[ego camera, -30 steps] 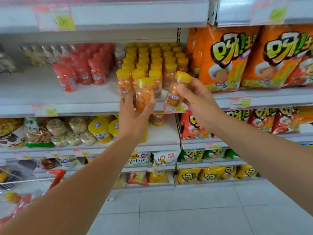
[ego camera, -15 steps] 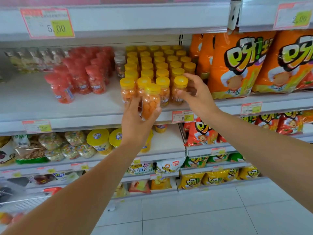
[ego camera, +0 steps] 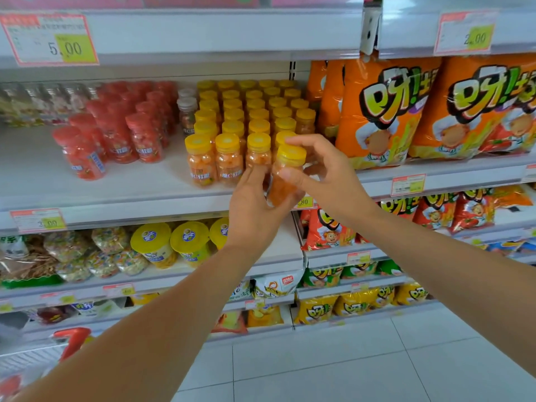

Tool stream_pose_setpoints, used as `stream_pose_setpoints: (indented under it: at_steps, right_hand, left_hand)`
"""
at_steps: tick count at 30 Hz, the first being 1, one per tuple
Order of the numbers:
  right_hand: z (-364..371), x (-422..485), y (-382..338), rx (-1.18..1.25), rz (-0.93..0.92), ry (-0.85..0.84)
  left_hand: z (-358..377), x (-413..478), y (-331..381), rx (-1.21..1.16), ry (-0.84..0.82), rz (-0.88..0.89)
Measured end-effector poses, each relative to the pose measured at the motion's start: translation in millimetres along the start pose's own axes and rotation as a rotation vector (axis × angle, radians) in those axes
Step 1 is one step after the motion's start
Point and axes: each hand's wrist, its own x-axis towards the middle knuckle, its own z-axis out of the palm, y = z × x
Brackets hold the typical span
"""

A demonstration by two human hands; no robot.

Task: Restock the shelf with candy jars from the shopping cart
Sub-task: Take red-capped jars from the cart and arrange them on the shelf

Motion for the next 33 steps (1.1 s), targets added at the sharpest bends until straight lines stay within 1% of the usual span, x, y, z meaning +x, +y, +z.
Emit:
stream_pose_setpoints:
  at_steps: [2, 4, 7, 9, 13, 16, 19, 24, 27, 30, 33]
  right_hand:
    - [-9.2, -0.7, -0.2, -0.002, -0.005, 0.039]
    - [-19.6, -0.1, -1.2, -0.043, -0.024, 0.114]
    - [-31.9, 5.1, -0.1, -0.250, -0.041, 0.260]
    - [-32.4, 10.4, 3.4, -0.385, -0.013, 0.302]
    - [-18.6, 20.4, 18.0, -0.484, -0.002, 0.298]
    - [-10.6, 26.0, 31.8, -0.468, -0.008, 0.352]
    - [-9.6, 31.7, 43.4, -0.413, -0.023, 0.370]
    - [-16.2, 30.6, 51.5, -0.324, -0.094, 0.318]
    - [-15.5, 26.5, 56.6, -0.323, -0.037, 0.283]
    - [-15.5, 26.0, 58.2, -0.376, -0.029, 0.312]
    - [-16.5, 28.7, 50.6, -0.552, -0.083, 0.329]
  left_hand:
    - [3.7, 3.2, 3.7, 0.077, 0.001, 0.054]
    - [2.9, 9.6, 5.0, 0.248, 0.051, 0.166]
    - [-4.8, 20.1, 7.1, 0.484, 0.163, 0.302]
    - [-7.1, 24.9, 5.2, 0.618, 0.128, 0.365]
    - [-3.5, 31.1, -3.4, 0.769, 0.047, 0.384]
    - [0.6, 31.4, -9.0, 0.809, 0.022, 0.380]
    - [2.9, 31.6, -14.2, 0.790, 0.025, 0.374]
    - [5.9, 30.9, -18.4, 0.786, 0.047, 0.385]
    - [7.1, 30.7, -19.8, 0.787, 0.053, 0.387]
    - [6.4, 31.4, -21.6, 0.792, 0.052, 0.397]
    - [5.6, 31.6, -22.9, 0.797, 0.049, 0.408]
